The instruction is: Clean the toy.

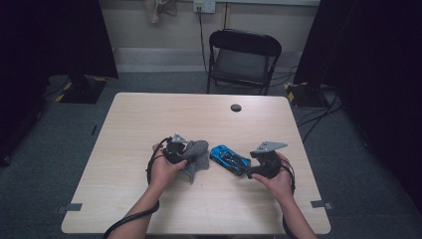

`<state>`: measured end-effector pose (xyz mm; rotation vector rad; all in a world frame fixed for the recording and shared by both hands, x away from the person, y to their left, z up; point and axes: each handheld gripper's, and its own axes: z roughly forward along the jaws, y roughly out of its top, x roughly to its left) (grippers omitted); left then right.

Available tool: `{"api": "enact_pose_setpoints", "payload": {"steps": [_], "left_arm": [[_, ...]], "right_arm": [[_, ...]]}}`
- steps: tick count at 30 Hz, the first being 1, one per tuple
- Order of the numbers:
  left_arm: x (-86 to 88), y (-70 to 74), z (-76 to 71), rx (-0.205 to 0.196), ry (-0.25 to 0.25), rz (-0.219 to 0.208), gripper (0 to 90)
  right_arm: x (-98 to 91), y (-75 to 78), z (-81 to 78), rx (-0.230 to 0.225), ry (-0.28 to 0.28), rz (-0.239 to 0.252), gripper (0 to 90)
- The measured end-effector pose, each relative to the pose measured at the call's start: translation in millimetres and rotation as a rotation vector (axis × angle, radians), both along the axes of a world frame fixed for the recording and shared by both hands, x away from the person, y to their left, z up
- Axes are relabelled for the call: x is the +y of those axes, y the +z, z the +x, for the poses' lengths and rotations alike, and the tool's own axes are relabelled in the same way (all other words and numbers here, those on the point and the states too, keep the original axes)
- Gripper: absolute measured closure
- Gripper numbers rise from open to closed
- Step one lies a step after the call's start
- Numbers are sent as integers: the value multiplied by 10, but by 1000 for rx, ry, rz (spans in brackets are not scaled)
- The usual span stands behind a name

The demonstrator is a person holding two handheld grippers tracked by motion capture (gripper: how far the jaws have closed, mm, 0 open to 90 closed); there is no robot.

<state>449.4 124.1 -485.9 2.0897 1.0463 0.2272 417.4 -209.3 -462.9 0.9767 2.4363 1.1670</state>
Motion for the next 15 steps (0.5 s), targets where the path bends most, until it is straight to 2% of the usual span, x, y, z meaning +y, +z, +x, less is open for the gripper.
{"api": "enact_pose_setpoints", "payload": {"steps": [5,11,14,15], "left_arm": [[-12,1,-1,0,-9,5,669],[-33,4,-17,0,-23,9,669],[-31,5,-33,-1,-32,7,669],[-29,3,-38,-5,-33,7,669]], "right_arm": [[72,-1,68,12,19,-12,288],[165,-68,200,28,-18,-33,285],[177,-85,238,49,-14,-49,288],[172,-93,244,61,-9,-40,302]]}}
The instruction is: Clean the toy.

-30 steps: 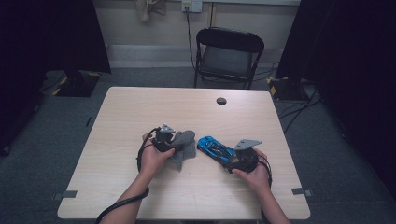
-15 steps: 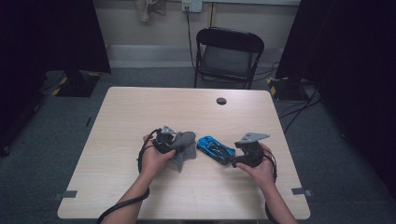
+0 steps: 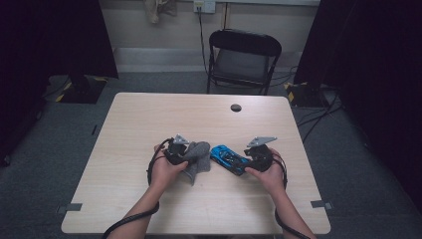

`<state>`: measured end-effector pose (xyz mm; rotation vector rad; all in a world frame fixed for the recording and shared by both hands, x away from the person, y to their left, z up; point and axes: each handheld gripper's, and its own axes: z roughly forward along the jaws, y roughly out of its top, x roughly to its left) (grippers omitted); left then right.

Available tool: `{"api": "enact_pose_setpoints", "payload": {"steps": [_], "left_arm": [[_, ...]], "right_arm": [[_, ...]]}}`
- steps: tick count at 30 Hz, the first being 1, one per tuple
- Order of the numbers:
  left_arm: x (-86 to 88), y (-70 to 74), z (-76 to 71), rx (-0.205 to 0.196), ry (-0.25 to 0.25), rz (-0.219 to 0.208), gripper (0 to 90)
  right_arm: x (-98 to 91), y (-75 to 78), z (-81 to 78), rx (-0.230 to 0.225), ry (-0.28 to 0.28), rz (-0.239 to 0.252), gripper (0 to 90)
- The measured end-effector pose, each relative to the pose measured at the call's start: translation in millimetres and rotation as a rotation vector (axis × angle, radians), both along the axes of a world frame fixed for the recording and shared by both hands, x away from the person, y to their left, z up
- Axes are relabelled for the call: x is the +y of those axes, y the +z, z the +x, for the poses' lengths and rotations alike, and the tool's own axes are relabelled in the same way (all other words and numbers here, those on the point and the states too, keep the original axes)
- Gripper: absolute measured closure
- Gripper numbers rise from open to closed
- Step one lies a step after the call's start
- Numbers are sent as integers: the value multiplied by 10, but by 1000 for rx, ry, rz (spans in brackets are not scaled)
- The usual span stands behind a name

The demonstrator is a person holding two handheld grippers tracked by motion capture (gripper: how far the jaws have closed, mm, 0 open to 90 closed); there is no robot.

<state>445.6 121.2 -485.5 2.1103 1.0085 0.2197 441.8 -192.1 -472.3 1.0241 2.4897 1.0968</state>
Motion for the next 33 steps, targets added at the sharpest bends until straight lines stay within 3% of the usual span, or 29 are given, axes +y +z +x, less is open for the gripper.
{"api": "enact_pose_setpoints", "payload": {"steps": [5,10,21,27,33], "left_arm": [[-3,6,-60,9,-17,-14,676],[-74,57,-177,13,-52,-41,681],[-405,224,-521,9,-214,-72,686],[-742,153,-636,33,-291,-85,686],[-965,6,-591,75,-318,-78,682]], "right_arm": [[-12,-25,-27,7,26,16,387],[-23,-26,-48,-2,29,16,396],[-39,-25,-37,5,34,22,407],[-35,-26,-32,11,31,24,408],[-43,-20,-26,18,37,22,414]]}}
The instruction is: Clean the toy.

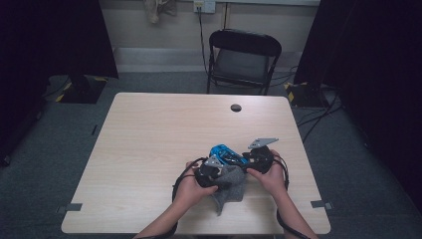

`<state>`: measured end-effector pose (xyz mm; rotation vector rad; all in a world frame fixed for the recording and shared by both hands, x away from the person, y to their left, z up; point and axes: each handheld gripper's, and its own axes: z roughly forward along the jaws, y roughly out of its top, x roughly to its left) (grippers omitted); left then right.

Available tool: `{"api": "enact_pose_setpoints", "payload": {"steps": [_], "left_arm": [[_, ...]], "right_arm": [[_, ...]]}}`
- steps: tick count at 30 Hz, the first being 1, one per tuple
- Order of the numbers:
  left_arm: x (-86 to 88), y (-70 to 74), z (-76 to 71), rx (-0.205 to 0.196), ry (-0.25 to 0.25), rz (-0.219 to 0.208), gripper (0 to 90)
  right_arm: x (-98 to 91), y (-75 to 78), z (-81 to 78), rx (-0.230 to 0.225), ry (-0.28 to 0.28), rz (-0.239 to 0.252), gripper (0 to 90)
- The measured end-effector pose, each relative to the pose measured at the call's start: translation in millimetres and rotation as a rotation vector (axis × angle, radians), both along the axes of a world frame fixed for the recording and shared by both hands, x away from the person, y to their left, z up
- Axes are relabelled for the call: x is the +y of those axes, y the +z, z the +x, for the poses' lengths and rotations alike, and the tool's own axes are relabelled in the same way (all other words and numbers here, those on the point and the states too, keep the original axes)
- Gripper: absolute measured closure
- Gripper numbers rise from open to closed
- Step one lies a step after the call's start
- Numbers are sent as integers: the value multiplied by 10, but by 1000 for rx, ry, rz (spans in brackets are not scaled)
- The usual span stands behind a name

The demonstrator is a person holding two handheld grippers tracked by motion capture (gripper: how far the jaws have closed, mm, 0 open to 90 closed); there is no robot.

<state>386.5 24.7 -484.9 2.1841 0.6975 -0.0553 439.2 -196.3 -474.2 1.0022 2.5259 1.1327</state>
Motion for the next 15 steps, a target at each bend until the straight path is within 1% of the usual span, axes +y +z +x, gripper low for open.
{"api": "enact_pose_setpoints", "payload": {"steps": [1,2,3,6,7,12,13,14,15], "left_arm": [[-21,-19,14,5,1,7,682],[-35,-38,33,7,5,3,683],[-40,-42,61,6,11,-1,683],[-54,-31,110,6,19,17,685],[-52,-33,130,7,28,16,685],[-4,-25,210,20,61,14,685],[7,-23,224,12,65,20,685],[18,-24,236,14,74,17,686],[31,-26,252,25,79,10,687]], "right_arm": [[1,3,1,-1,3,-5,415],[1,4,3,0,4,-6,416],[0,5,4,2,4,-5,416],[-7,3,6,3,6,-2,419],[-9,5,8,5,8,-4,420],[-24,21,14,17,13,-12,436],[-32,25,15,20,14,-12,441],[-42,25,13,24,14,-10,445],[-55,20,11,24,14,-3,449]]}}
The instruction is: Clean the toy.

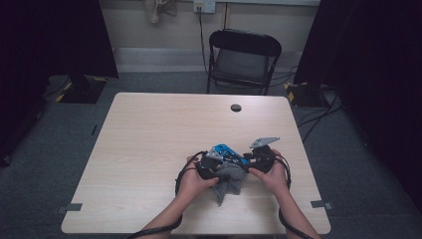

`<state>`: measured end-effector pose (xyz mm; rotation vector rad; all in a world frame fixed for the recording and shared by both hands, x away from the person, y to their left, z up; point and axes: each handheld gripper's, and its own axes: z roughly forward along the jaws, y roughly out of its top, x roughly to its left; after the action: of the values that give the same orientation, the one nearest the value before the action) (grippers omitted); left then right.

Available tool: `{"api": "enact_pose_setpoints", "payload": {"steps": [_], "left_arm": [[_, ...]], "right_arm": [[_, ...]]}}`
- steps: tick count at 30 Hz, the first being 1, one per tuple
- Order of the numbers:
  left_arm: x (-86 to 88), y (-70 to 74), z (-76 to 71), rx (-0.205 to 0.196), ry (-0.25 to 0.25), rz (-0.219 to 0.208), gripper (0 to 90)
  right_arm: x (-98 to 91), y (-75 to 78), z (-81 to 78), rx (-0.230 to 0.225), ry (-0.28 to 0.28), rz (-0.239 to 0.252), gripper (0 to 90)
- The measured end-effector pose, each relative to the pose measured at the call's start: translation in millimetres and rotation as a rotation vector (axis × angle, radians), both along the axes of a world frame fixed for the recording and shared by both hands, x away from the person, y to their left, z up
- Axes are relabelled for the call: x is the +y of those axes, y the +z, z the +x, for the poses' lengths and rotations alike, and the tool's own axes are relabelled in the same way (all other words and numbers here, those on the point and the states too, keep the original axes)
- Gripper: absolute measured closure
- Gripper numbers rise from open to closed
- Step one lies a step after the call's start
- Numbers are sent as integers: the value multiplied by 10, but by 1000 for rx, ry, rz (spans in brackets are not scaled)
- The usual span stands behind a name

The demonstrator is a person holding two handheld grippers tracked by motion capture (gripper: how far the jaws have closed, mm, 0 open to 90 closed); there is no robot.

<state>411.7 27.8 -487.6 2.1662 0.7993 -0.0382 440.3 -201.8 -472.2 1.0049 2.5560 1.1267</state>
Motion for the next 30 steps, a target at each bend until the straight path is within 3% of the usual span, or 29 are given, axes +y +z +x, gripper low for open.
{"api": "enact_pose_setpoints", "payload": {"steps": [2,3,6,10,20,24,26,30], "left_arm": [[24,-2,28,-2,15,1,687],[39,2,41,-2,21,0,687],[78,6,65,0,36,2,687],[47,16,35,-25,12,35,687],[60,24,13,-27,-3,47,687],[44,25,-8,-19,-20,46,689],[44,34,-16,-7,-25,53,690],[67,44,-38,6,-38,58,691]], "right_arm": [[-31,-2,-1,9,-1,12,483],[-56,8,-6,-8,-19,17,568],[-93,13,-6,-8,-12,16,570],[-49,47,-10,-20,-7,-26,571],[-20,58,-33,-32,-26,-39,554],[84,99,-50,-60,-31,-42,483],[142,110,-41,-68,-22,-30,497],[274,99,0,-66,-13,-59,500]]}}
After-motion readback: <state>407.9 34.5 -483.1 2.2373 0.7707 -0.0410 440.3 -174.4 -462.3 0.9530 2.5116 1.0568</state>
